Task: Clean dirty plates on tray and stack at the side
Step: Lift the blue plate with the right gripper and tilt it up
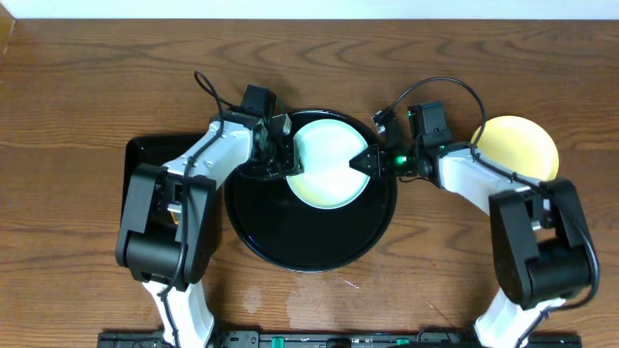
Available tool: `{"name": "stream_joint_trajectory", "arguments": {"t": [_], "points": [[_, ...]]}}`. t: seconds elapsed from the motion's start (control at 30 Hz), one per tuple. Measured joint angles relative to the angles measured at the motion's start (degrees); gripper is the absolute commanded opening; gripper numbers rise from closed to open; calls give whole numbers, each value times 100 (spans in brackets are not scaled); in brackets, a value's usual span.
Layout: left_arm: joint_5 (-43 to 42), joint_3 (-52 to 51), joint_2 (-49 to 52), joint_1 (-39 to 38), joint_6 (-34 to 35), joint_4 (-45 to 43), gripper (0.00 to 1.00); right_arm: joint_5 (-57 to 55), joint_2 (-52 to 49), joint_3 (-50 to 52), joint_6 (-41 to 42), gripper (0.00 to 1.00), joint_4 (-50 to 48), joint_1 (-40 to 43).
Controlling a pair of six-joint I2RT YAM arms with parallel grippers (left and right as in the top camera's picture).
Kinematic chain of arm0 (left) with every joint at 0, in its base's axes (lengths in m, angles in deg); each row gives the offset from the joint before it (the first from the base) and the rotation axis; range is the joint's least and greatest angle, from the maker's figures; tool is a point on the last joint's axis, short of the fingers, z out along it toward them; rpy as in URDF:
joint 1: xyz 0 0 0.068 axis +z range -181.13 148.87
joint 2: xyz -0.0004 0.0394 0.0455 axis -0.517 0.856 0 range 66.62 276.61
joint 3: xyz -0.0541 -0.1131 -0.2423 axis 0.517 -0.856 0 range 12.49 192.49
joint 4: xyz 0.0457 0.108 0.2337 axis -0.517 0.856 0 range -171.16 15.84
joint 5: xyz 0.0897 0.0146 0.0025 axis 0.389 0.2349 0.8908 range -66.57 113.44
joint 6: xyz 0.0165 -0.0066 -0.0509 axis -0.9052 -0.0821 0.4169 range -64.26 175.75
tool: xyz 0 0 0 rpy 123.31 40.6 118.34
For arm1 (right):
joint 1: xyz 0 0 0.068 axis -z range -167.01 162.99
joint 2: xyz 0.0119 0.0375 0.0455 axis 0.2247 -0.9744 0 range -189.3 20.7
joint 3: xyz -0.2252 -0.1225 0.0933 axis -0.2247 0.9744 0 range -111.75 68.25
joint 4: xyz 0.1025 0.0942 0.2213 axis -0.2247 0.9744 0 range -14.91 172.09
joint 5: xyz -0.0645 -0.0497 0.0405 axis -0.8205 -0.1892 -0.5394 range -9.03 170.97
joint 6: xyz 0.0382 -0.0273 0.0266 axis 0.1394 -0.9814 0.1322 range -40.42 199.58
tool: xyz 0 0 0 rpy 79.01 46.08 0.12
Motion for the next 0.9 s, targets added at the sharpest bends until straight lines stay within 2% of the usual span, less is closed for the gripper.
{"name": "stream_joint_trajectory", "arguments": {"t": [0.1, 0.17, 0.4, 0.6, 0.9], "points": [[-76, 4, -138, 179, 13, 389, 60, -424, 382, 2, -170, 1, 299, -103], [-114, 4, -376, 345, -2, 566, 63, -782, 706, 7, -286, 1, 481, -116], [-79, 61, -2057, 938, -155, 1167, 67, -2037, 1838, 9, -684, 1, 898, -407], [345, 76, -2927, 1432, -188, 1775, 68, -3145, 2326, 9, -1110, 1, 1025, -1259], [717, 76, -3440, 2376, -192, 2275, 69, -4822, 2754, 9, -1722, 1, 1165, -2577]]}}
